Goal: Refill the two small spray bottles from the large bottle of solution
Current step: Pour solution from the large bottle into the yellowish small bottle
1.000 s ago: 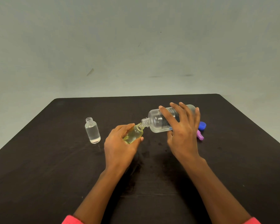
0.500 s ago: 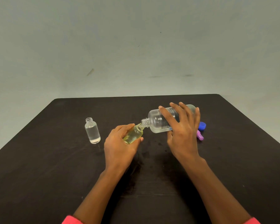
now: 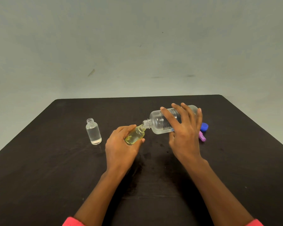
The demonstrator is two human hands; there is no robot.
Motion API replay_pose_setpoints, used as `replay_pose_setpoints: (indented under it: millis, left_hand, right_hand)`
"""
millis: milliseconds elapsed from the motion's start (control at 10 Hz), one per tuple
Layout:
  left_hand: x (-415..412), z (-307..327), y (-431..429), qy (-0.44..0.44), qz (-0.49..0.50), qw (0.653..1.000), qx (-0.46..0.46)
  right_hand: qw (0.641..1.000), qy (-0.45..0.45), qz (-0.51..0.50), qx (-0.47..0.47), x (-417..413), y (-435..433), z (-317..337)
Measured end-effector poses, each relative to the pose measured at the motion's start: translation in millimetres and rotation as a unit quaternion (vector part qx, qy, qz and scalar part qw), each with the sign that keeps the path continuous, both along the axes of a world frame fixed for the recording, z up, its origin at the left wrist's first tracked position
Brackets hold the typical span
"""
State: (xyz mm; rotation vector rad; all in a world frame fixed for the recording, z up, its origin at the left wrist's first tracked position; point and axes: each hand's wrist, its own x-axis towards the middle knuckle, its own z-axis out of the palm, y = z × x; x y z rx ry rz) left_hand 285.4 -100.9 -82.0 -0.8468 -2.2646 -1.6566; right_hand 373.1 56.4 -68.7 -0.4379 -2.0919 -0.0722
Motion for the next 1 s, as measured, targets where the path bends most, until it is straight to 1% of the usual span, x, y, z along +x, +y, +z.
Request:
replay_pose_setpoints:
  millis: [1000]
  left_hand:
    - [1.9, 1.6, -0.2, 0.005, -0.001, 1.0, 0.002]
  right_hand:
    - [1.0, -0.001, 0.003, -0.006, 0.3, -0.8, 0.2]
